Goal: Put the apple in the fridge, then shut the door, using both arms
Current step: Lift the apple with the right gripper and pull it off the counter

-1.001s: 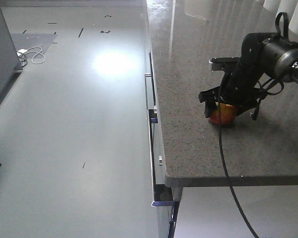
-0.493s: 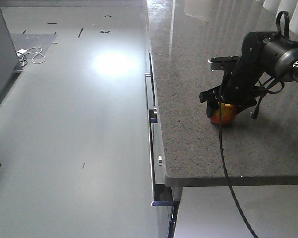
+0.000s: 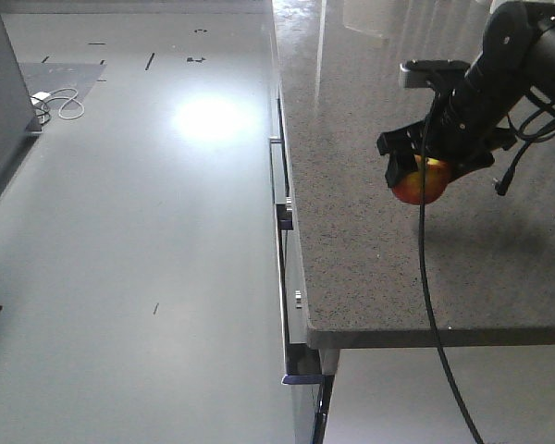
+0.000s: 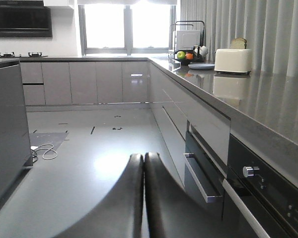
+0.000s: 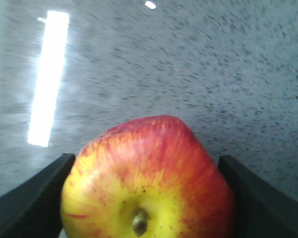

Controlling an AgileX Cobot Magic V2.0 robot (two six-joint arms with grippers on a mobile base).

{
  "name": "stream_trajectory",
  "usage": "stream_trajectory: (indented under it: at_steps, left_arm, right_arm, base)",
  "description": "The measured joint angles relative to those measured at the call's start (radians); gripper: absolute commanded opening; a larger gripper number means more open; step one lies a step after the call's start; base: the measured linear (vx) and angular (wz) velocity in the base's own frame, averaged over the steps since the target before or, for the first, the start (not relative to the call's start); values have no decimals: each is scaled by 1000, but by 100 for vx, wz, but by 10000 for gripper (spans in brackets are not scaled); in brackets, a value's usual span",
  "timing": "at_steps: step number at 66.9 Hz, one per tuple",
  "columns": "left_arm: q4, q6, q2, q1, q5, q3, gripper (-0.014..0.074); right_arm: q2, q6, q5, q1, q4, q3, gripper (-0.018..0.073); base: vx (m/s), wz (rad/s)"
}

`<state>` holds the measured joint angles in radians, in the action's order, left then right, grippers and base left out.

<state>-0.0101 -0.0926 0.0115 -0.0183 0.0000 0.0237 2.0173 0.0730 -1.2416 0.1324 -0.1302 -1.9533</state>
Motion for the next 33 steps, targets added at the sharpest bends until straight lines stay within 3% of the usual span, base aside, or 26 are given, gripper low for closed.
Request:
stream_trajectory:
  at_steps: [20, 33]
  left_arm:
    - [0, 0, 0, 0, 0, 0, -6]
    - [0, 0, 0, 0, 0, 0, -6]
  right_arm:
    - [-199, 24, 3, 176, -57, 24, 211]
    - [-373, 55, 151, 254, -60, 309, 211]
  base:
    - [0, 0]
    - [0, 0]
